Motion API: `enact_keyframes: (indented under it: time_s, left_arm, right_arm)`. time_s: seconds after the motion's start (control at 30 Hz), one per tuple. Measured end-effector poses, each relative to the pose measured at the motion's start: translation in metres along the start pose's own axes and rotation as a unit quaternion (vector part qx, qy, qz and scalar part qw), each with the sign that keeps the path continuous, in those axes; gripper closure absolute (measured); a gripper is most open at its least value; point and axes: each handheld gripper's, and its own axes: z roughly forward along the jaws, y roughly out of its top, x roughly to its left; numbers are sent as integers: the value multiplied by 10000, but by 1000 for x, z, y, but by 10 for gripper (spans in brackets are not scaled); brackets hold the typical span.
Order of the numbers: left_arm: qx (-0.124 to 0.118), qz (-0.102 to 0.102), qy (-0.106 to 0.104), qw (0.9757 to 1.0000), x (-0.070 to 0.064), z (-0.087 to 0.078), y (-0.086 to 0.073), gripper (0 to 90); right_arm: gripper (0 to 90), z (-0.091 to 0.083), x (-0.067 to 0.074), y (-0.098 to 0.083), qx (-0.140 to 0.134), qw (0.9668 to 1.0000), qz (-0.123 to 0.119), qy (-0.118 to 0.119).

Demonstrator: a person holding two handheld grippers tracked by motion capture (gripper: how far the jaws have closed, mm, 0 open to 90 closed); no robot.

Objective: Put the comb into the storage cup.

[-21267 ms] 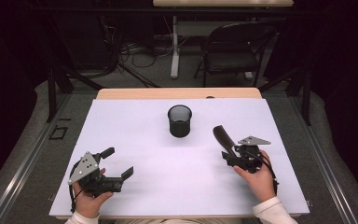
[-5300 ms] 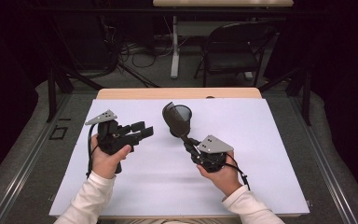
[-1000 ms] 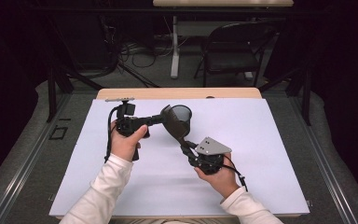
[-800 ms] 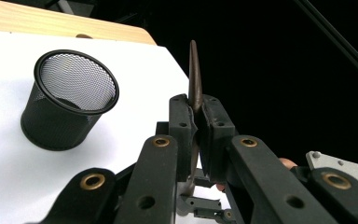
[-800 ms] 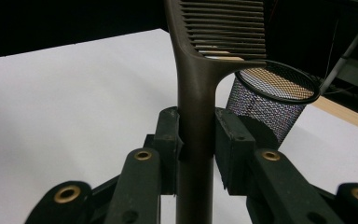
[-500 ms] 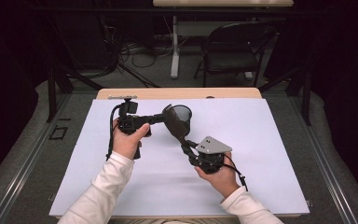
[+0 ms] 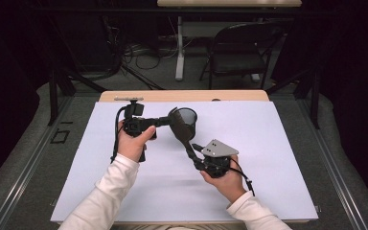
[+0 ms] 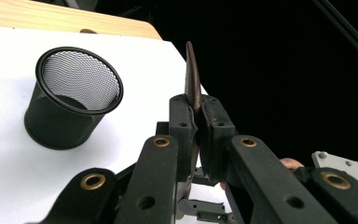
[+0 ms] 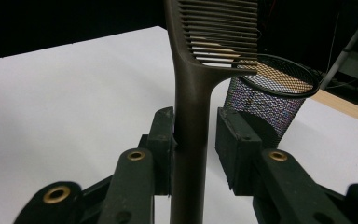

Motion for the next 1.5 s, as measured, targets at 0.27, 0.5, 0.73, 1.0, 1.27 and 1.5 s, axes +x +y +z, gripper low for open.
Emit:
enact_keyframes:
  time_s: [0.27, 0.5, 0.73, 1.0, 1.27, 1.5]
  left_arm:
    - [-28, -29, 68, 10000, 2, 0, 3, 844]
    - [-100, -72, 156, 9998, 6, -2, 7, 845]
    - [-166, -114, 211, 9996, 8, -5, 9, 844]
    - [-212, -101, 271, 9994, 8, -6, 13, 844]
    - [-216, -81, 346, 9991, 7, -6, 18, 844]
    - [-256, -58, 408, 9988, 5, -7, 22, 844]
  right_arm:
    - [636, 0, -1, 0, -49, 10000, 36, -22]
    - [557, 2, -4, 0, 35, 9999, 132, 0]
    - [485, 1, -5, 4, -1, 9998, 178, -39]
    - [421, -2, -11, 11, 15, 9990, 438, 12]
    - [385, -1, -17, 14, 204, 9983, 523, 160]
    - [367, -3, -20, 18, 195, 9988, 439, 99]
